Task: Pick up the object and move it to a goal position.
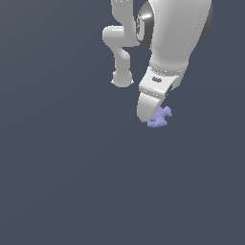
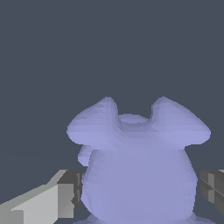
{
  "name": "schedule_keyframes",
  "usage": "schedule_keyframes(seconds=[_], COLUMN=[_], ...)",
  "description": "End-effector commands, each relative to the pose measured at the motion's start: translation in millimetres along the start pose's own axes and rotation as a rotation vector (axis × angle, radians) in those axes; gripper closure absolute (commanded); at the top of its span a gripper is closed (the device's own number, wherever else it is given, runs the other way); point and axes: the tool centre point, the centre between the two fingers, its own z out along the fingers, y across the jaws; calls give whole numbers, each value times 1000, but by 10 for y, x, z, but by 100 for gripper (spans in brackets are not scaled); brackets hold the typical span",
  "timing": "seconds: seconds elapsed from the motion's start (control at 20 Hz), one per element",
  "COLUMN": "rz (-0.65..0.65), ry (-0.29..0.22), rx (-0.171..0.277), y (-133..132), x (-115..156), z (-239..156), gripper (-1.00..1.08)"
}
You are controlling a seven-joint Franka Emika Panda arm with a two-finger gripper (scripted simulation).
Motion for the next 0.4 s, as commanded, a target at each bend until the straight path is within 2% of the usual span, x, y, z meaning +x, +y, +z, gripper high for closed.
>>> schedule_keyframes(seconds=[0.0, 0.35], rz=[1, 1], ry=[-1, -1], rx=[1, 2], y=[-9, -8], x=[54, 105], z=[-86, -154], gripper=[108, 108])
